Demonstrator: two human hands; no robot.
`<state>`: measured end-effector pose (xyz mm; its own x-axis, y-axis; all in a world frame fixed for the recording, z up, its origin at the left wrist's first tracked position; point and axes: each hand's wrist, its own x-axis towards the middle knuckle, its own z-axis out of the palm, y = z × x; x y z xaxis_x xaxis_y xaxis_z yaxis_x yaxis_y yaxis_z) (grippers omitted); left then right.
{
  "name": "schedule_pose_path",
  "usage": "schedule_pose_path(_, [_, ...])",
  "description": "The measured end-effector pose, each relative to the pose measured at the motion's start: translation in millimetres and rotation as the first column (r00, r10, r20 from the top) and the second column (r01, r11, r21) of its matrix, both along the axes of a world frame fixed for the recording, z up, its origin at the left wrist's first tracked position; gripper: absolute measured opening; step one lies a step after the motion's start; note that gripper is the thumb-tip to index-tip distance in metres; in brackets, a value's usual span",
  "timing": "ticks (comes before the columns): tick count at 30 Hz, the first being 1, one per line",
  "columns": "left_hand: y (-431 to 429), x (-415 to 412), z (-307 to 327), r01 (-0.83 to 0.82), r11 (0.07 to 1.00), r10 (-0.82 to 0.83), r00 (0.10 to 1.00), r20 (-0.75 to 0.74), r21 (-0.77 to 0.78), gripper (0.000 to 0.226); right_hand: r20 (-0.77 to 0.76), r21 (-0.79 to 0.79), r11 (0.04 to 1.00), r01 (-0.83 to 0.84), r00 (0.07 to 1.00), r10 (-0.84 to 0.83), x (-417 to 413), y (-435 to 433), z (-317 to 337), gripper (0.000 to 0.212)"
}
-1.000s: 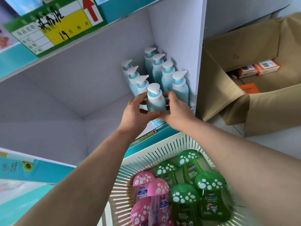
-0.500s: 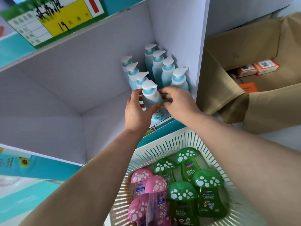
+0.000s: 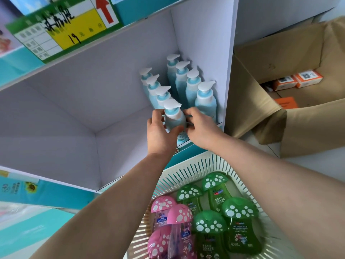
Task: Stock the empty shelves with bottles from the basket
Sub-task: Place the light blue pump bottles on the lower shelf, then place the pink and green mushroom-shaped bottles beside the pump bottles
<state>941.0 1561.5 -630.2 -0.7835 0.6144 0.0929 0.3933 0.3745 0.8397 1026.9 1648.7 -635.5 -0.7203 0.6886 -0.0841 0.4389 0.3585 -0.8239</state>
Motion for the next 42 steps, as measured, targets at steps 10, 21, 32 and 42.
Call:
schedule_pose_path(10, [-8.5, 3.6, -6.0, 0.043, 0.998, -0.041, 0.999, 0.033, -0.044, 0.070, 0.127, 0.090, 0.994, -0.061, 0.991, 0.049, 10.5, -11.6, 3.1, 0.069])
schedule_pose_path(21, [-63.5, 23.9, 21.7, 0.219, 0.921, -0.238, 0.971, -0.020, -0.321, 0.017, 0.373, 0.361, 0.910, -0.207, 0.926, 0.062, 73.3, -68.6, 4.3, 0.046])
schedule_pose_path(32, [-134.5, 44.6, -63.7, 0.363, 0.477, -0.456, 0.881, 0.128, -0.800, 0.036, 0.520, 0.192, 0.900, -0.392, 0.818, 0.246, 110.6, -122.5, -50.2, 0.033])
schedule_pose_path(42, [-126.3, 45.9, -91.6, 0.478, 0.336, -0.473, 0.831, 0.293, -0.811, 0.051, 0.547, 0.064, 0.884, -0.463, 0.758, 0.357, 110.0, -135.9, -67.4, 0.028])
